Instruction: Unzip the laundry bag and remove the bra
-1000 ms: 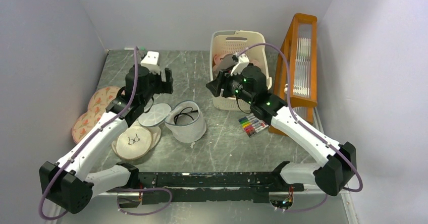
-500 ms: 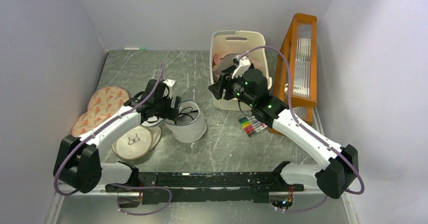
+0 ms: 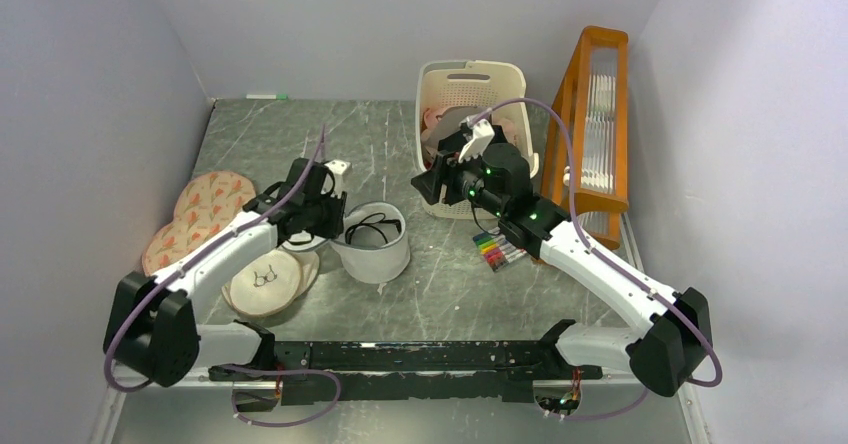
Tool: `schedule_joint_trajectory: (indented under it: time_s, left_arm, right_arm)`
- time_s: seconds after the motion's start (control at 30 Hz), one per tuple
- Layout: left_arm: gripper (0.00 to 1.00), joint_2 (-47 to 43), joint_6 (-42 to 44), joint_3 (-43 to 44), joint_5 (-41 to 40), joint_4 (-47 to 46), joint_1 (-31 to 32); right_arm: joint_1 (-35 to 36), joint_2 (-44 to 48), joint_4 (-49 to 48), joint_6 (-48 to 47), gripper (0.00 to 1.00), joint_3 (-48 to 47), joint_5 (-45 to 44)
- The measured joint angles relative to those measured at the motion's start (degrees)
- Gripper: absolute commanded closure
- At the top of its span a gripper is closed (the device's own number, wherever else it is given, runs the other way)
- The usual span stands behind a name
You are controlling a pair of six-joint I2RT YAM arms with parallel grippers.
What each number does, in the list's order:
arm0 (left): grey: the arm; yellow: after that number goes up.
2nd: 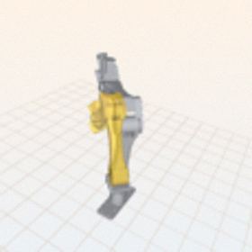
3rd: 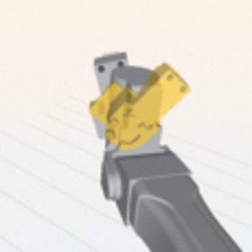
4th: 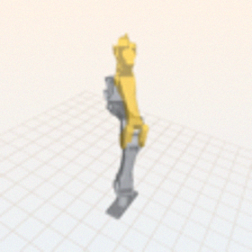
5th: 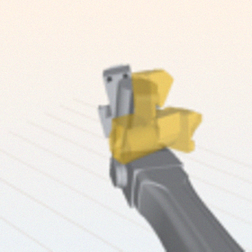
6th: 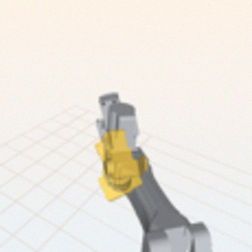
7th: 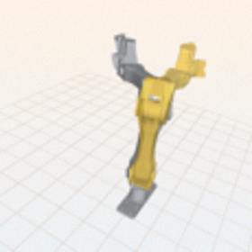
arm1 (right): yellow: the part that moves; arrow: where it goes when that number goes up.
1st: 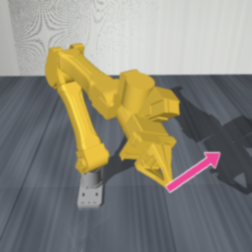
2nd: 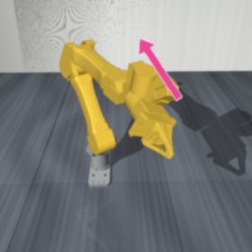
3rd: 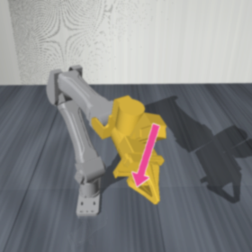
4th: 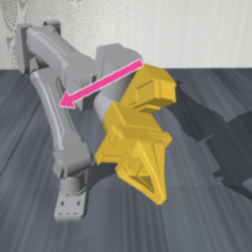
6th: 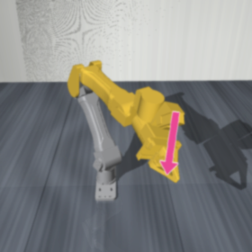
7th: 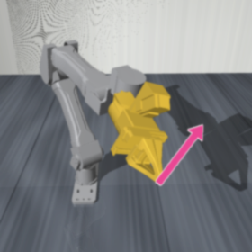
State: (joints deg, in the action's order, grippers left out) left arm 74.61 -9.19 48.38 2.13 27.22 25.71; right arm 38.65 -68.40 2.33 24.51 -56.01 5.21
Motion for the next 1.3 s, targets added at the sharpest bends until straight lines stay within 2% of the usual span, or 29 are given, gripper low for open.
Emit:
schedule_joint_trajectory:
  time_s: [0.13,0.33,0.4,0.43,0.53,0.6,0.77,0.87,0.97,1.13,1.3]
  left_arm:
    - [0.77,-4.9,0.4,0.0,1.9,-0.9,0.0]
    - [0.85,-10.1,0.8,0.0,4.9,-3.6,0.0]
    - [0.83,-10.6,0.9,0.0,5.7,-4.0,0.0]
    - [0.78,-10.6,0.9,0.0,6.0,-4.2,0.0]
    - [0.53,-10.1,1.0,-0.1,6.0,-4.2,0.0]
    - [0.42,-8.8,0.9,-0.1,5.3,-4.2,0.0]
    - [0.22,-1.2,0.2,0.6,0.9,-1.9,0.0]
    - [0.18,2.5,-0.1,0.9,0.0,-0.5,0.0]
    - [0.27,4.2,-0.2,1.0,-0.1,0.3,0.0]
    - [0.65,5.9,-0.2,2.1,0.3,0.8,0.0]
    - [0.9,6.4,0.3,2.9,1.7,0.8,0.0]
  right_arm:
    - [0.5,-0.2,-0.8,0.2,0.42,0.0,1.0]
    - [4.6,-3.0,-1.8,0.3,0.43,-0.6,1.4]
    - [7.3,-5.3,-1.9,-0.2,0.43,-2.1,1.1]
    - [8.8,-6.6,-1.8,-0.7,0.43,-3.0,0.5]
    - [12.9,-10.3,-0.5,-2.1,0.43,-6.1,-2.1]
    - [15.1,-11.9,0.1,-2.9,0.43,-7.5,-3.7]
    - [16.8,-12.2,0.5,-3.5,0.44,-7.6,-5.8]
    - [16.9,-12.2,0.3,-3.3,0.45,-7.3,-6.1]
    - [17.6,-12.2,-1.7,-2.8,0.47,-5.3,-6.0]
    - [19.2,-12.3,-3.6,-1.6,0.51,0.9,-5.4]
    - [20.3,-13.7,-4.9,-0.4,0.53,3.5,-5.1]
